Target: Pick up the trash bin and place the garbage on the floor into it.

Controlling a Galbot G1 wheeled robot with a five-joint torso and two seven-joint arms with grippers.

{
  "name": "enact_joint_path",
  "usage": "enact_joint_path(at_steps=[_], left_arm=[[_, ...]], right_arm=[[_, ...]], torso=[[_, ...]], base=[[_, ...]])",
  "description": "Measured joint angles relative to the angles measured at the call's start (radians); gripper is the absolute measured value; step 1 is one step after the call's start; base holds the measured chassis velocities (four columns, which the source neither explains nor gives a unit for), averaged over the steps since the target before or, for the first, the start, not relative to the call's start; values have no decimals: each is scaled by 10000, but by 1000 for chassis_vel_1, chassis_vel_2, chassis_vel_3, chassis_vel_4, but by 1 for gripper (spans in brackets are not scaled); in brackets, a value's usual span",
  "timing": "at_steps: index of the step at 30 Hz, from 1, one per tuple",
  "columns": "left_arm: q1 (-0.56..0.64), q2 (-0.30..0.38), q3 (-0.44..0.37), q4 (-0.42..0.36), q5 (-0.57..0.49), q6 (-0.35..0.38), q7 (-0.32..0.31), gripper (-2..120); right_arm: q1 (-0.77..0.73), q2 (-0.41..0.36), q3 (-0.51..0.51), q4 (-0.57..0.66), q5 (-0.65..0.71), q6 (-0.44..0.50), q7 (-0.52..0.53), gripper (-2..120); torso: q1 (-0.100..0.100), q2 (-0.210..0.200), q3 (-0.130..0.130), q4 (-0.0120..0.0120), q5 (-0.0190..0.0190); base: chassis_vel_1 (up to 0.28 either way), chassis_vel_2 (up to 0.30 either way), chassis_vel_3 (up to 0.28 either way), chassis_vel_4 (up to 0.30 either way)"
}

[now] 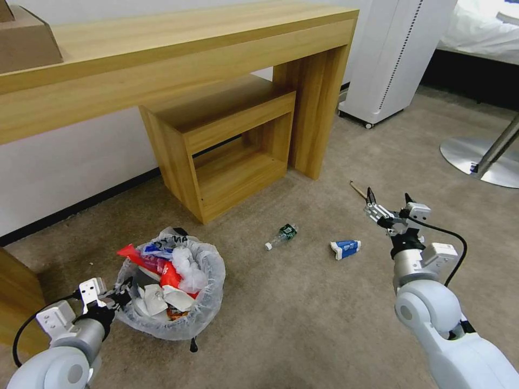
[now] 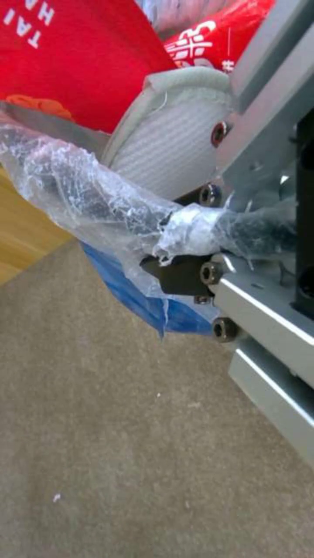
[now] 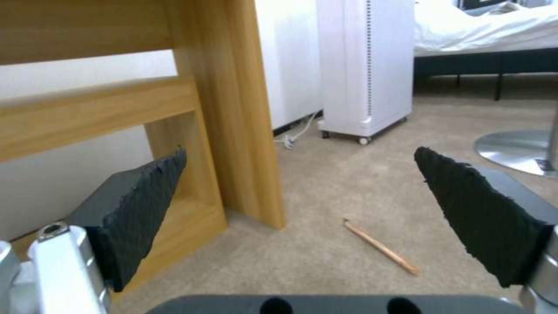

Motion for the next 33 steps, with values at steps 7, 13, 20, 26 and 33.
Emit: enact_joint_path(at_steps=[7,13,20,26,33], left_arm=[[-1,6,-26,0,-13,-3,-4,1],[28,-16,-80,6,-18,-10,0,1],[64,-49,-105,-33,-36,-12,3,1],[94,-21,-123,-55,-59,-13,3,1],[109,111,-235,-5,-204,-12,-34,1]], right_arm=[[7,70,-92,-175,-135,22,9,100],[8,94,-116,-289,-212,369,-177,100],[-97,86,-16,-292,-227,579,-315,100],[-421,254,139,-232,-438,817,-437,100],[-700,392,225,-171,-645,804,-502,100]], torso=[[0,0,1,-1,-1],[1,0,2,-5,0],[1,0,1,0,1],[1,0,1,0,1],[0,0,1,-1,1]], base=[[-52,-42,-46,-52],[-48,-39,-36,-55],[0,0,0,0],[0,0,0,0],[0,0,0,0]])
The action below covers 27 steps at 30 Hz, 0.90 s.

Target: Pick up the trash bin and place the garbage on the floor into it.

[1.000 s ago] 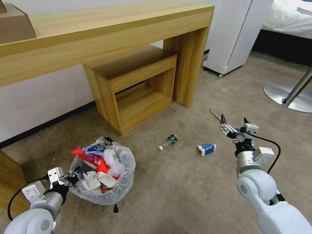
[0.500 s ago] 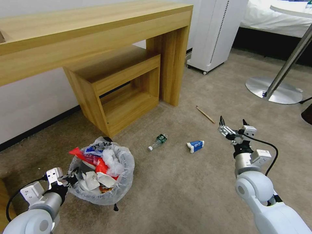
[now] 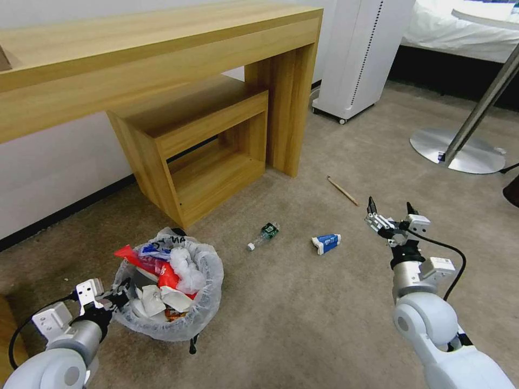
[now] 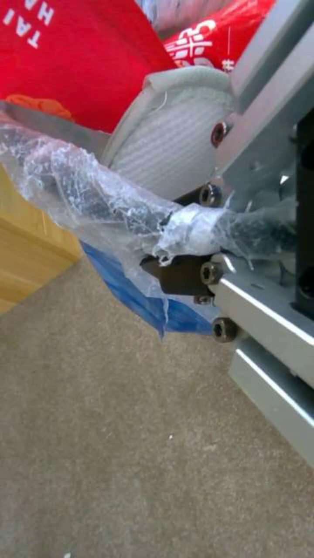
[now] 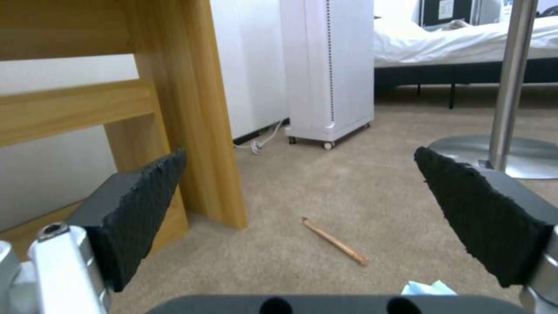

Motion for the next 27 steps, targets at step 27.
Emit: enact_joint_path(at_steps=[27], left_arm=[[25,8,-17,69,-96,59,-40,1]], right_arm=[[179,80,-253,-79,-12,-192,-66,100]], torso=[[0,0,1,0,0]], base=[[-115,105,106,-112]])
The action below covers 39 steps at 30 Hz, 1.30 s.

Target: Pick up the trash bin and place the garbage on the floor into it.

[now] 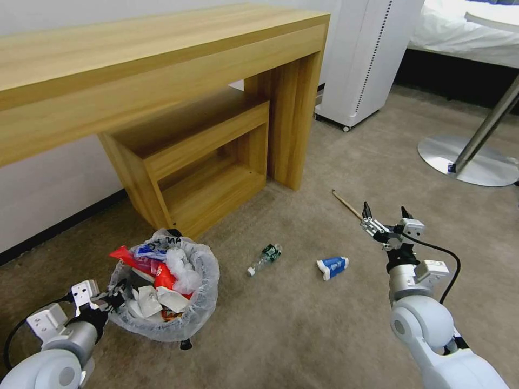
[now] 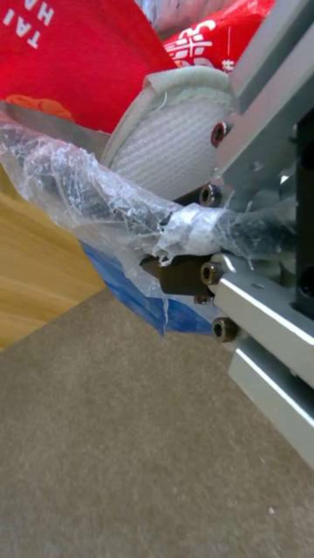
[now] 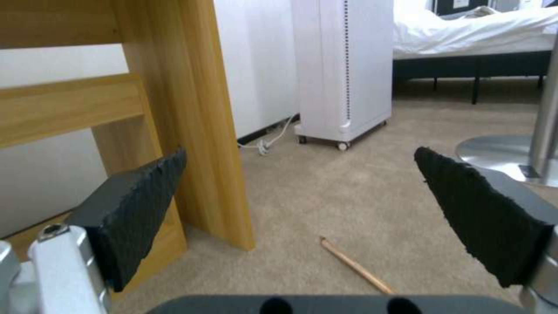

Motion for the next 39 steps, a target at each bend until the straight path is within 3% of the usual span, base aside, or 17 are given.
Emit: enact_joint_path(at_steps=[18,39], left_arm=[[937,833,322,-841,-412,579,237,1],[743,800,466,-708,-472,654,159,1]], right_arm=[[228,-27,-239,-284,107,454,-459,100],[208,59,-295,-363,92,127,-536,93]], torso=[[0,0,-3,1,0],[0,0,-2,0,0]], base=[[-20,22,21,-18],[0,0,0,0]])
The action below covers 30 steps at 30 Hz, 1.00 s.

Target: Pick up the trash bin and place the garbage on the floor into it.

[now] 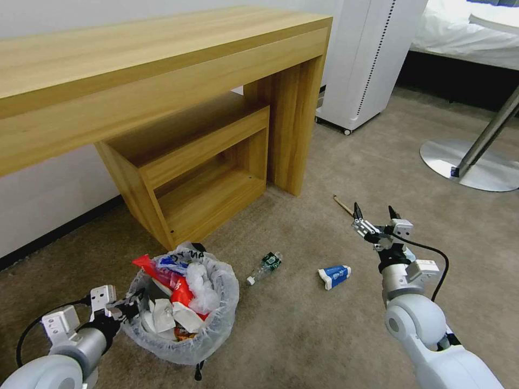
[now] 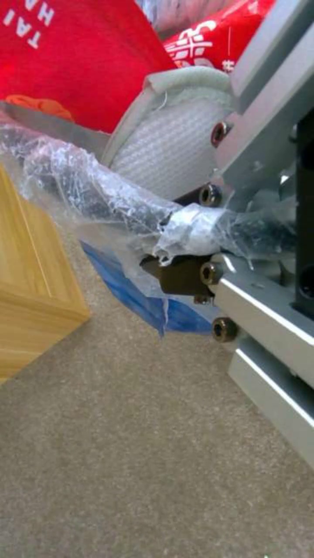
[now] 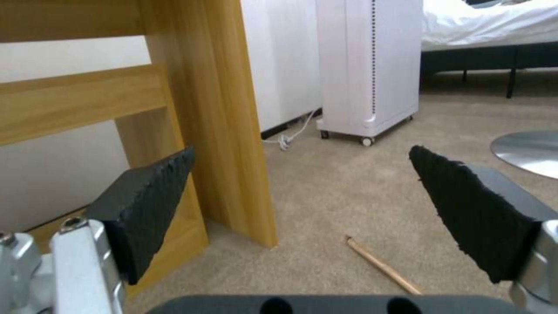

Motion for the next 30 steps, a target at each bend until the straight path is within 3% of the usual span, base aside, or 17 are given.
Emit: enact_joint_path(at_steps=[9,30], left_arm=[[-53,-132,16,63,10,-60,-18,1],[-22,-287,3,-39,22,-86,-16,1]], right_arm=[[-72,-46,9,50,-9,19,82,100],[-118,-84,-1,100,2,35,123,98]], torso=[[1,-1,3,0,0],[0,0,0,0,0]], base=[[-47,49,53,-54],[-6,4,6,-5]])
